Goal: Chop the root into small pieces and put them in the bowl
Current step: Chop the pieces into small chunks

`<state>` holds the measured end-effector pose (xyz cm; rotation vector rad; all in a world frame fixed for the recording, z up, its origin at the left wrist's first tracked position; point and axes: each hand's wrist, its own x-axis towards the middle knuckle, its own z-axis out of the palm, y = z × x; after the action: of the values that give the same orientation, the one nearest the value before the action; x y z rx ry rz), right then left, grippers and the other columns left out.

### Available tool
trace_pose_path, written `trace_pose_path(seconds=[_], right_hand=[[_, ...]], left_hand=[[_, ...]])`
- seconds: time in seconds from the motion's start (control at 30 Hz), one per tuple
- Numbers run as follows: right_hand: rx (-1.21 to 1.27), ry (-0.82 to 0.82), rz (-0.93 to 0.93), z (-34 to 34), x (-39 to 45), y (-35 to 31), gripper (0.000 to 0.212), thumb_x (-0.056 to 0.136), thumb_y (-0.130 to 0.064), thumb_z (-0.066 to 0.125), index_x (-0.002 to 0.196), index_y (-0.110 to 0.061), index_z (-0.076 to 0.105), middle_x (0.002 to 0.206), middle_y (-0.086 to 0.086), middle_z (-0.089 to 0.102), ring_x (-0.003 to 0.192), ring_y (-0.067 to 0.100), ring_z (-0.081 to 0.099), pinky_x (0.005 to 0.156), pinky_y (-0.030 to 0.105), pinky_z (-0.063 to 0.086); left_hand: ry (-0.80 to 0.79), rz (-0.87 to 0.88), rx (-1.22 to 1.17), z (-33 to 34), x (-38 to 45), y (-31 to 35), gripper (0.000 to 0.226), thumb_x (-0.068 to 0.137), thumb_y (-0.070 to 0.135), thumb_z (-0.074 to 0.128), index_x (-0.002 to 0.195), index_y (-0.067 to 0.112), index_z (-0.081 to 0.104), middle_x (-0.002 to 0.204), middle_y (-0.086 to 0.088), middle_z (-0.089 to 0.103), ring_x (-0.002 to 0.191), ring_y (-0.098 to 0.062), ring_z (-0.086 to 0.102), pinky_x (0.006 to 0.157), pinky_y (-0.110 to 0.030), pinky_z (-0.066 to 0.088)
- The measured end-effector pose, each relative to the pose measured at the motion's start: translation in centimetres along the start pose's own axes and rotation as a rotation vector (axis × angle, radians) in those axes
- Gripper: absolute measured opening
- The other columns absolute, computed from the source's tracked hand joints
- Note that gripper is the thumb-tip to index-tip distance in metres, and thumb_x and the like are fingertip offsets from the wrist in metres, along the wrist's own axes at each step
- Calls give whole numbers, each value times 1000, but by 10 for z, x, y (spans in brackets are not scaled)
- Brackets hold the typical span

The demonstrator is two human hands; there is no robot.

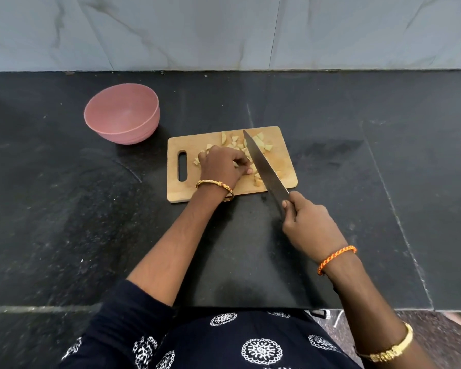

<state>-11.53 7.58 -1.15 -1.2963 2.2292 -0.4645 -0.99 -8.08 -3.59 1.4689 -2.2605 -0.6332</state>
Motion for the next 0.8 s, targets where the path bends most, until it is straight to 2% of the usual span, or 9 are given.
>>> trace_pose_path(seconds=[0.1,0.33,0.5,0.7,0.8], right_hand=[[-56,-2,16,4,-2,-3,21,100,-30,33,99,-13,46,79,16,58,73,37,58,66,42,51],[-152,-50,68,3,1,-14,18,100,-28,31,97,-14,42,78,9,50,73,31,54,65,36,45],[-154,-117,95,0,11,-27,18,99,-25,34,106,-11,45,89,12,51,83,32,56,70,38,46],[-147,-168,136,-3,14,-30,16,99,-24,37,107,-12,44,94,13,52,83,29,56,72,37,48],[-138,-180,136,-5,14,-31,18,99,-24,37,110,-11,45,96,13,52,84,29,55,73,36,47]], left_hand=[[6,-11,5,3,-4,1,14,79,34,71,92,29,73,101,10,69,107,-19,47,88,-35,24],[60,3,-97,11,-15,2,14,80,24,70,93,28,73,95,8,71,102,-19,48,76,-29,18],[126,31,-212,15,-24,0,12,79,18,71,88,24,74,88,6,72,99,-20,51,79,-30,22],[202,155,-187,17,-28,-3,12,76,13,72,79,24,67,84,12,69,88,-16,54,68,-28,13],[264,97,-162,16,-27,-4,10,79,15,68,83,23,64,82,13,65,88,-16,54,69,-27,13]])
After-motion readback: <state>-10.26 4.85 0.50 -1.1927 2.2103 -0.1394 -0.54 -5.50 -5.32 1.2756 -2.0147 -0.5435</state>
